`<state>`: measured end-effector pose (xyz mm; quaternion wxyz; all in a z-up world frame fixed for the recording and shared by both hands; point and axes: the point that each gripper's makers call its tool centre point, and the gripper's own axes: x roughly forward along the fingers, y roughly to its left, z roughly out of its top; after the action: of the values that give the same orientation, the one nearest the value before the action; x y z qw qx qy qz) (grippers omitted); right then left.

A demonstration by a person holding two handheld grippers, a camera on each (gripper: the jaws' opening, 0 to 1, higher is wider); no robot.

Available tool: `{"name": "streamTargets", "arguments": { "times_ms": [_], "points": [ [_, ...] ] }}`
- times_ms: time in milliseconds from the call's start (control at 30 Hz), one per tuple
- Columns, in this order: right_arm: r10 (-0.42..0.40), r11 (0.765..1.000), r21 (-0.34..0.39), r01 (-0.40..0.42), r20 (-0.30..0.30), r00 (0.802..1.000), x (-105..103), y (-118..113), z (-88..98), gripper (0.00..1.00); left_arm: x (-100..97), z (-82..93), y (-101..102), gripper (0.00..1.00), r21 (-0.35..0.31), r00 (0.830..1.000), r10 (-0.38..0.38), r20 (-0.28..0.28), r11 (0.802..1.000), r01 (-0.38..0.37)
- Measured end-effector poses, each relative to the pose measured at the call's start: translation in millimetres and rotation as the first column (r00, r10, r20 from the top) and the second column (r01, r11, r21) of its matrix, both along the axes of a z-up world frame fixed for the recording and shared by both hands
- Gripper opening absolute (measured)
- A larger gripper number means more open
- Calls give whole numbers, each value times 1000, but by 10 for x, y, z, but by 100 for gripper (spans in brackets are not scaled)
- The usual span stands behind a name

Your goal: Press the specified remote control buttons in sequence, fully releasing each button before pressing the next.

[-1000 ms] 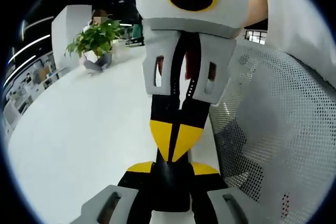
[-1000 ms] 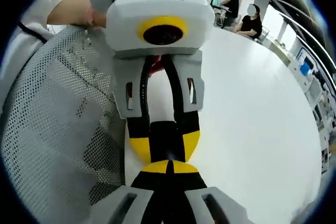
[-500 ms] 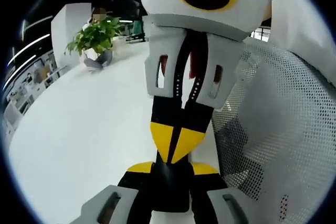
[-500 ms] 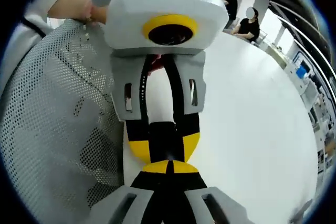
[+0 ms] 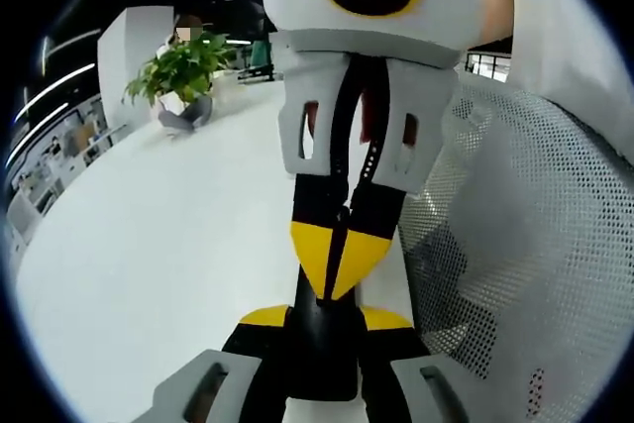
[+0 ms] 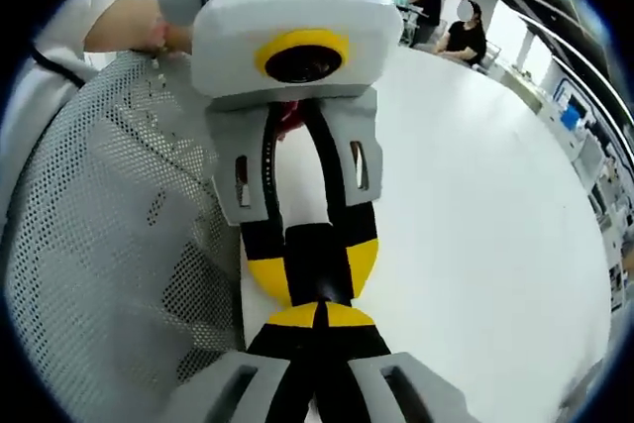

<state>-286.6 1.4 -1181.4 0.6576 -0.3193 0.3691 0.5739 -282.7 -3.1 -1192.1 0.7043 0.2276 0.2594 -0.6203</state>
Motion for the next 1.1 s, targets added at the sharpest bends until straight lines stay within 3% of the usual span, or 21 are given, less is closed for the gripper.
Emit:
{"name": "streamTargets", "arguments": {
  "times_ms": [33,100,167,267,433,600,733,833,933,1033,1100],
  "points": [
    [-39,999,-11,39,6,999,35,-50,-2,0,-1,0,0,25,0,1000,0,0,1000,0],
    [-15,1000,-12,15,13,1000,25,-92,-1,0,0,0,-1,25,0,1000,0,0,1000,0],
    [-14,1000,-10,14,37,999,63,-171,2,8,0,2,-2,25,-2,1000,-1,-1,1000,1],
    [-43,999,32,42,8,999,106,-236,4,20,1,3,-2,25,-3,1000,-3,-2,1000,3],
    [-37,997,68,40,-42,998,108,-359,-32,30,17,-24,3,25,-2,1000,-3,0,1000,3],
    [1,998,55,1,-40,999,20,-451,-103,25,12,-17,1,25,6,1000,-11,0,1000,11],
    [-3,992,124,8,-38,999,10,-416,-101,26,11,-4,-23,25,43,1000,-18,-9,999,18],
    [-32,970,239,49,-75,997,-13,-301,-60,28,11,-5,-32,25,89,1000,-15,-16,996,17],
    [-2,979,205,11,-47,999,33,-319,-90,25,7,-13,-43,25,156,1000,-9,-15,988,11],
    [6,979,202,4,-49,999,37,-288,-96,24,17,-22,-42,25,181,1000,-3,-29,983,8],
    [37,982,183,-33,-16,999,23,-283,-111,24,17,-27,-47,25,206,1000,-6,-26,979,11]
  ]
}}
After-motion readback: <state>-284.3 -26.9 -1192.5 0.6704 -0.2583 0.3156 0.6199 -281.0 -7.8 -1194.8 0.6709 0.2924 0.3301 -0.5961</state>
